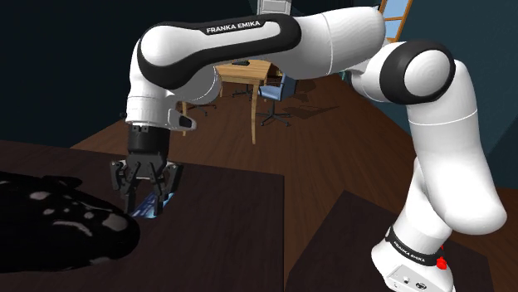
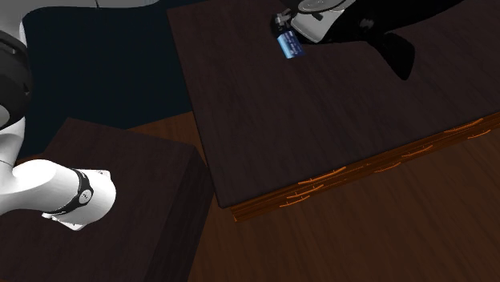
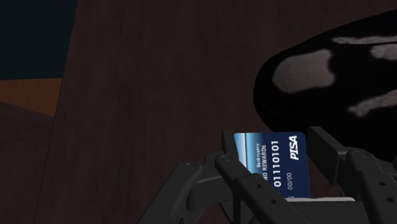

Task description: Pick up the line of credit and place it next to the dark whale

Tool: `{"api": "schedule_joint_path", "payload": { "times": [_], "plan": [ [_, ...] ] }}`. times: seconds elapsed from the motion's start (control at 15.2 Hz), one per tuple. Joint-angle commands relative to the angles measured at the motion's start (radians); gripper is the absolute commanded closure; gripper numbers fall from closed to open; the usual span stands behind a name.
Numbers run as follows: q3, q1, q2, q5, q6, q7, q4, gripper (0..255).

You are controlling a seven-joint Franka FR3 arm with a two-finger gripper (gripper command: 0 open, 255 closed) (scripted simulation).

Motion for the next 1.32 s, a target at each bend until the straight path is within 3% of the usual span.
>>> {"api": "schedule_joint_path", "payload": {
  "times": [0.0, 1.25],
  "plan": [
    [-0.003, 0.009, 0.01, 0.005, 0.093, -0.01, -0.015, 255],
    [-0.081, 0.072, 0.083, 0.066, 0.252, -0.126, -0.125, 255]
  ]
}}
